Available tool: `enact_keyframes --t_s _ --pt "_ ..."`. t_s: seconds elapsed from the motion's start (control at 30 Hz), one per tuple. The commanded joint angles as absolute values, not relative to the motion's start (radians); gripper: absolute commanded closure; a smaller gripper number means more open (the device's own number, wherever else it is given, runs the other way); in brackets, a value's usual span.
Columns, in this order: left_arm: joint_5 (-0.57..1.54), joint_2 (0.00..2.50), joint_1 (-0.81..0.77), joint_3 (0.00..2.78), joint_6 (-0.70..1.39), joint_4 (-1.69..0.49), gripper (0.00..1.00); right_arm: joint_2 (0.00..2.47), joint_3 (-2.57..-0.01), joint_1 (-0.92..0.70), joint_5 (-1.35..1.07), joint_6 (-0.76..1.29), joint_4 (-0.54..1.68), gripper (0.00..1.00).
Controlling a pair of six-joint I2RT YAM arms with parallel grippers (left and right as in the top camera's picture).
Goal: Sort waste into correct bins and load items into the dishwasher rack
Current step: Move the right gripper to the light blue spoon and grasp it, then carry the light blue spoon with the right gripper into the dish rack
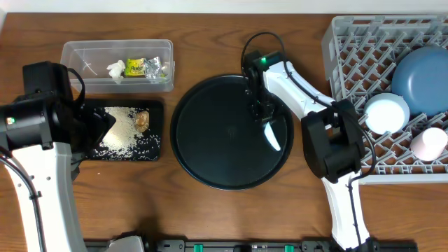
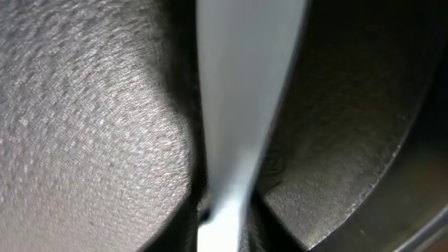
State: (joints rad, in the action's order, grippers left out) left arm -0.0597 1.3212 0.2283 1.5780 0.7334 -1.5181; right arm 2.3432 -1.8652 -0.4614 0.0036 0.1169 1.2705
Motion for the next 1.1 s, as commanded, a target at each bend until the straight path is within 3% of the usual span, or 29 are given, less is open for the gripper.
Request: enact_keyframes --t_s 0.0,0.33,0.73,1.07 --pt "-0.076 1.322 0.233 1.576 0.741 -1.522 0.02 2.375 -1.863 -0.471 0.003 0.115 1.281 0.99" --pt "-0.076 1.322 0.233 1.576 0.741 -1.522 0.02 2.373 -1.944 -0.455 0.002 0.115 1.398 0.99" --pt "-0.076 1.322 0.233 1.576 0.741 -1.522 0.02 2.373 -2.36 -0.437 -0.045 0.106 1.662 0.99" --pt "-0.076 1.322 0.233 1.576 0.741 -1.522 0.02 2.288 -2.5 -0.27 -0.058 0.107 1.699 0.99"
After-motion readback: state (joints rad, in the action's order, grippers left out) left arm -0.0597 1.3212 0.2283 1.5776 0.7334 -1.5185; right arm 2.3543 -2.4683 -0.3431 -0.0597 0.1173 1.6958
